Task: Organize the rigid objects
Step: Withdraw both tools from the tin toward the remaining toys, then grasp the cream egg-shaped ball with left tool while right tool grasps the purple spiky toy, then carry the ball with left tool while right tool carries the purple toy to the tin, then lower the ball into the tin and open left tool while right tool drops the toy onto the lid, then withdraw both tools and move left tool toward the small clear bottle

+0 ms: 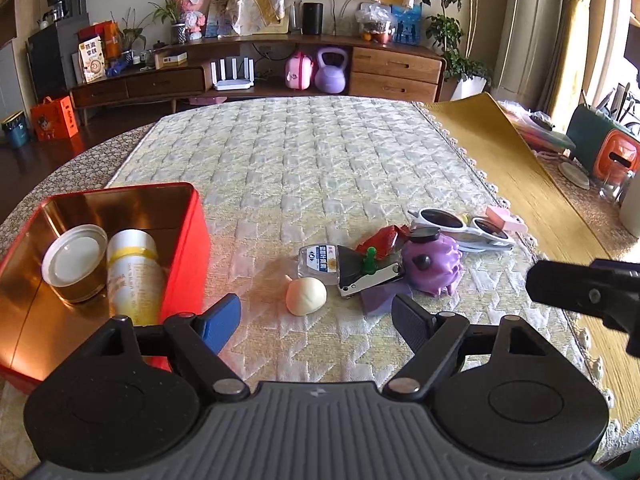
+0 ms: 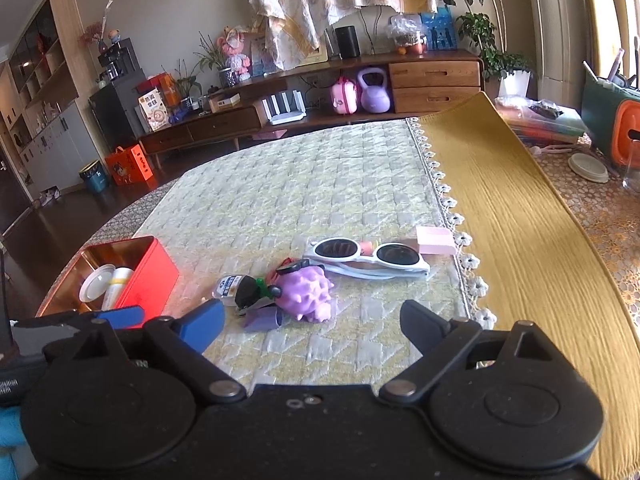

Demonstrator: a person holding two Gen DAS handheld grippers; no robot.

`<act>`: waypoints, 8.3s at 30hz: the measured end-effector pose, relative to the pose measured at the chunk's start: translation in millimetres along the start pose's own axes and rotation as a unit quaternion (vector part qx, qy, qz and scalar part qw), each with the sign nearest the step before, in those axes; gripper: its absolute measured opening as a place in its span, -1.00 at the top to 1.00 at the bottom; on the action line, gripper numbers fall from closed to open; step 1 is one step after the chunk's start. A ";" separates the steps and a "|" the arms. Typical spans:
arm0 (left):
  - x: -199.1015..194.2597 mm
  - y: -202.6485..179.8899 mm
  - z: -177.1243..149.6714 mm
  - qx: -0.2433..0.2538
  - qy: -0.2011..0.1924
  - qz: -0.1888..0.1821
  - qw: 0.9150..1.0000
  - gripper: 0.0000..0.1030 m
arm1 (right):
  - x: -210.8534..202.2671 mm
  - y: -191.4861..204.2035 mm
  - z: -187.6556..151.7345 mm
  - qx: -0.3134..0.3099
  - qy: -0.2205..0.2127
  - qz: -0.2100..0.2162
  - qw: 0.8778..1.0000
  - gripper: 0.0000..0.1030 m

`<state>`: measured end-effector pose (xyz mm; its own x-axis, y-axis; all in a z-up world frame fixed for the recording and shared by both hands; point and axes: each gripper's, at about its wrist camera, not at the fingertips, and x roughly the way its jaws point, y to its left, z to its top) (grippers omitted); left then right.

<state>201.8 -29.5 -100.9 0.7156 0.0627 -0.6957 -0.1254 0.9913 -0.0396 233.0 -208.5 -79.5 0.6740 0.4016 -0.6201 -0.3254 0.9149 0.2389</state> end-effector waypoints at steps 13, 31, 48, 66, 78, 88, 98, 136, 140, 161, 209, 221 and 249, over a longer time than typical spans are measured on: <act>37.2 -7.2 -2.6 0.014 0.013 0.007 1.000 -0.43 | 48.0 -1.6 8.2 -0.010 0.039 0.015 0.999 -0.52; 55.6 14.2 -0.6 -0.028 0.021 -0.003 0.999 0.14 | 90.9 7.2 10.6 -0.012 0.061 0.014 0.998 -0.23; 47.2 14.4 0.1 -0.018 0.022 -0.007 1.000 0.44 | 86.0 11.5 4.4 -0.017 0.062 -0.005 0.998 -0.02; -15.4 15.8 7.4 -0.022 0.009 -0.045 0.999 0.44 | 10.4 31.4 4.1 -0.019 0.022 -0.005 1.000 -0.02; -63.1 47.2 9.9 -0.041 -0.003 -0.053 0.998 0.44 | -26.8 73.8 7.4 -0.047 0.002 0.007 0.999 -0.02; -88.3 98.3 7.3 -0.066 -0.009 -0.034 0.997 0.44 | -34.1 120.9 9.8 -0.078 -0.008 0.035 0.996 -0.02; -84.8 157.4 2.7 -0.071 0.005 -0.001 0.997 0.44 | -17.3 169.1 10.3 -0.119 0.002 0.056 0.991 -0.02; -3.1 201.2 0.2 -0.066 0.054 0.053 0.995 0.44 | 146.4 268.5 38.8 -0.178 0.090 0.116 0.973 -0.02; 0.1 197.6 -0.6 -0.051 0.045 0.059 0.996 0.45 | 153.3 267.9 36.7 -0.179 0.098 0.110 0.973 -0.03; 16.5 195.0 4.0 -0.048 0.092 0.047 0.994 0.42 | 110.8 241.6 43.2 -0.161 0.069 0.124 0.977 -0.18; -74.1 71.0 12.1 0.002 0.002 -0.026 1.000 -0.60 | -64.2 46.4 -15.7 -0.040 -0.029 0.018 0.999 -0.91; -26.8 24.9 26.3 0.028 0.028 -0.029 0.999 -0.61 | -44.3 -15.8 -7.1 -0.034 -0.017 -0.031 0.999 -0.91; 91.5 -0.2 39.9 0.039 0.067 0.003 0.997 -0.60 | 45.0 -66.3 18.0 -0.017 0.018 -0.042 0.999 -0.83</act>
<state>294.7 -19.4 -135.8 0.6170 0.0570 -0.7849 -0.0716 0.9973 0.0161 296.8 -250.4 -109.8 0.6760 0.3215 -0.6630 -0.2913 0.9431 0.1603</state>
